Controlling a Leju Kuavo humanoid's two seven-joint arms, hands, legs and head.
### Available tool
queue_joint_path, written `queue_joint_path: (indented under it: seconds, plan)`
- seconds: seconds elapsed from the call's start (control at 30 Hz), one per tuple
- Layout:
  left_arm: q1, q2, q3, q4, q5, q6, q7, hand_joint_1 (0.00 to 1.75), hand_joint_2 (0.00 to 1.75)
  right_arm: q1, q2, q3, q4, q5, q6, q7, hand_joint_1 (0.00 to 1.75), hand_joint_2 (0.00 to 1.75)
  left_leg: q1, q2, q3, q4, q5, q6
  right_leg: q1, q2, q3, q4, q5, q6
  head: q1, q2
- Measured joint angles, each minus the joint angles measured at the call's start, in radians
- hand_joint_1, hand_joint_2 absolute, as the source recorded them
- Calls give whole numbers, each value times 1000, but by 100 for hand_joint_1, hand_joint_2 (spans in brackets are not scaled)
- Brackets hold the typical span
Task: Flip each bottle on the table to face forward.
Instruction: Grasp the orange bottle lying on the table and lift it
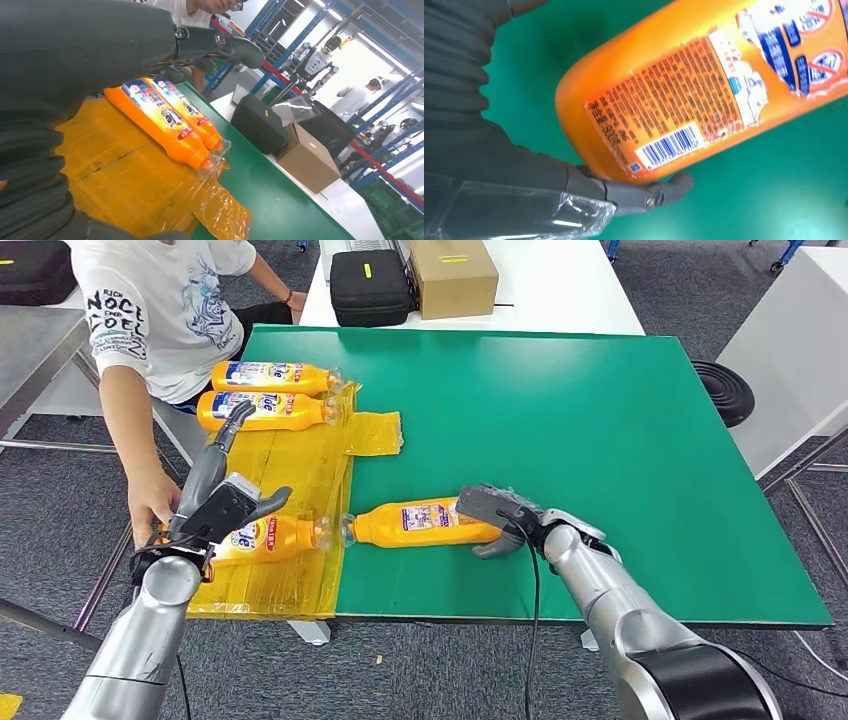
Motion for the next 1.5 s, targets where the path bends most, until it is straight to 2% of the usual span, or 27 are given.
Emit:
queue_joint_path:
  seconds: [0.37, 0.47, 0.5, 0.6, 1.2, 1.3, 1.43, 1.5]
  plan:
    - [-13, 2, 1, 49, 22, -6, -13, 0, 175, -21, -14, 32, 44, -13, 46, -26, 0, 175, 0, 0, 0, 0, 0, 0, 0, 0, 0, 0, 0, 0, 0, 0]
    - [-20, 3, 1, 62, 28, -11, -14, 0, 175, -26, -17, 37, 50, -14, 49, -27, 50, 175, 0, 0, 0, 0, 0, 0, 0, 0, 0, 0, 0, 0, 0, 0]
    - [-22, 4, 1, 66, 30, -13, -15, 0, 175, -28, -17, 38, 52, -14, 49, -28, 91, 175, 0, 0, 0, 0, 0, 0, 0, 0, 0, 0, 0, 0, 0, 0]
    - [-26, 8, 2, 75, 34, -17, -18, 0, 175, -31, -19, 42, 55, -14, 49, -34, 172, 175, 0, 0, 0, 0, 0, 0, 0, 0, 0, 0, 0, 0, 0, 0]
    - [-25, 25, 2, 106, 70, -35, -30, 0, 175, -34, -25, 60, 68, -32, 47, -79, 175, 175, 0, 0, 0, 0, 0, 0, 0, 0, 0, 0, 0, 0, 0, 0]
    - [-21, 29, 3, 108, 94, -44, -41, 0, 175, -28, -25, 64, 68, -58, 40, -152, 175, 175, 0, 0, 0, 0, 0, 0, 0, 0, 0, 0, 0, 0, 0, 0]
    - [-2, 37, 10, 108, 145, -69, -69, 0, 175, 5, -25, 65, 44, -124, 17, -330, 175, 175, 0, 0, 0, 0, 0, 0, 0, 0, 0, 0, 0, 0, 0, 0]
    - [11, 41, 16, 108, 161, -76, -77, 0, 175, 28, -25, 65, 23, -148, 7, -381, 175, 175, 0, 0, 0, 0, 0, 0, 0, 0, 0, 0, 0, 0, 0, 0]
